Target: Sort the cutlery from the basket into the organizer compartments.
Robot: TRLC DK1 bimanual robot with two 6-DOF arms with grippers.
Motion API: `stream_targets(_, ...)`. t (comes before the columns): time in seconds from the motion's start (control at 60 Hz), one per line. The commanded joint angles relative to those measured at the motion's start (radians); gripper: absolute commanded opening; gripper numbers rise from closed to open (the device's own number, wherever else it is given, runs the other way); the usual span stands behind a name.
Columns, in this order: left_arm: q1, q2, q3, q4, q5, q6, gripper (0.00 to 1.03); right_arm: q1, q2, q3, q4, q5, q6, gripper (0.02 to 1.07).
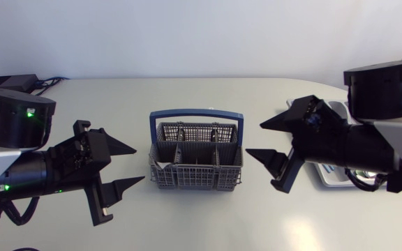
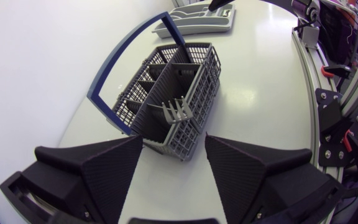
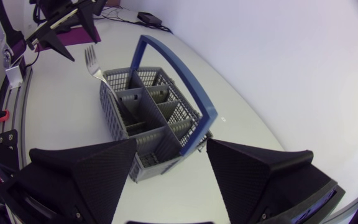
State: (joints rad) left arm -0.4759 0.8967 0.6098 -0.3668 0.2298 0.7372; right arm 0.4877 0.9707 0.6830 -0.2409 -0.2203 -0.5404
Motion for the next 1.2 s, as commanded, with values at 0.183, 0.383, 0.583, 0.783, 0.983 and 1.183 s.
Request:
stream_targets(0.183, -0.007, 0.031, -0.071, 0.072, 0.025, -0.015, 0.7, 0.227, 0.122, -0.037, 0.143, 0.124, 0.025, 0.83)
stream_targets(0.383, 0.019, 0.047, -0.087, 0.115, 0.06, -0.021, 0.7, 0.338, 0.252, -0.011, 0.255, 0.213, 0.028, 0.82)
stream_targets(0.583, 0.036, 0.067, -0.122, 0.17, 0.082, -0.027, 0.7, 0.385, 0.375, 0.009, 0.368, 0.259, 0.017, 0.77)
stream_targets(0.783, 0.033, 0.094, -0.124, 0.221, 0.083, -0.048, 0.7, 0.439, 0.465, 0.024, 0.465, 0.323, 0.005, 0.7)
stream_targets(0.983, 0.023, 0.16, -0.093, 0.292, 0.083, -0.059, 0.69, 0.454, 0.505, 0.043, 0.474, 0.328, 0.0, 0.69)
stream_targets(1.183, 0.011, 0.205, -0.054, 0.328, 0.083, -0.091, 0.65, 0.462, 0.51, 0.043, 0.494, 0.329, 0.0, 0.69)
